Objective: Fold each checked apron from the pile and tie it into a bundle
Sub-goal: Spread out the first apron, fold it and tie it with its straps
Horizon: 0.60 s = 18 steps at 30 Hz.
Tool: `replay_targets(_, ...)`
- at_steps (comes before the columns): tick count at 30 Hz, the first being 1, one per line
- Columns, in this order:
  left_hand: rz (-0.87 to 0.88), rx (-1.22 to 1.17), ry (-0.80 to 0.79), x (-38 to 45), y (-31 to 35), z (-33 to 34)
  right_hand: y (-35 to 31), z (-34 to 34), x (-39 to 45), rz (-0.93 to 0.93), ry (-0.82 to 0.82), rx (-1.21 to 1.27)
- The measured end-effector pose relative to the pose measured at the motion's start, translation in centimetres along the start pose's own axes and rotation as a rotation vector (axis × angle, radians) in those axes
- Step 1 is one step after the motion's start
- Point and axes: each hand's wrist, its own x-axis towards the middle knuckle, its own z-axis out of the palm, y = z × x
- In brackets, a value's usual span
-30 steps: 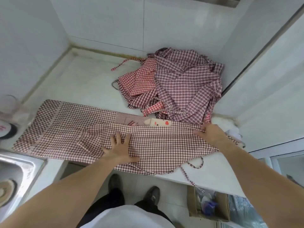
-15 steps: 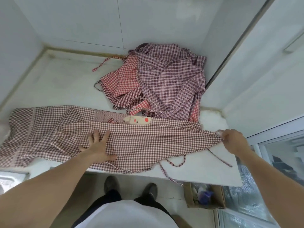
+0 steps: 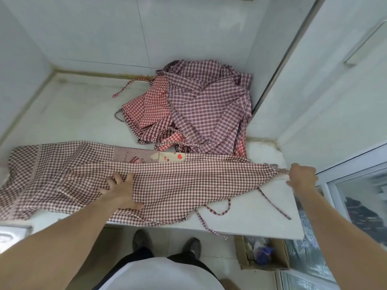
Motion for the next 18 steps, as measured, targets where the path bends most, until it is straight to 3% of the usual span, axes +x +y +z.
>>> replay_targets(1,-0.007,0.016,-0.003,-0.1,0.2,-0.2,0.1,0.5,-0.3,0.06,0.001,0.066)
replay_targets(6,-0.097,0.013,-0.008,-0.4,2.0,-2.2,-0.1,1.3,-3.2,0.284,-0.582,0.273)
replay_targets(8,-0.096,-0.05,0.115,-0.9,3.7,-2.6,-0.5,2.0,-3.1,0.26,-0.622,0.279)
replay_targets(11,0.14,-0.197,0.359,-1.6,6.6,-2.2,-0.6,2.8,-2.5,0.225,-0.634,0.288)
replay_targets(14,0.403,-0.289,0.387,-2.4,9.1,-1.2,-0.2,3.3,-2.1,0.243,-0.623,0.4)
replay_targets(18,0.537,-0.376,0.459,-3.0,11.7,-1.3,-0.6,2.5,-2.1,0.249,-0.694,0.565)
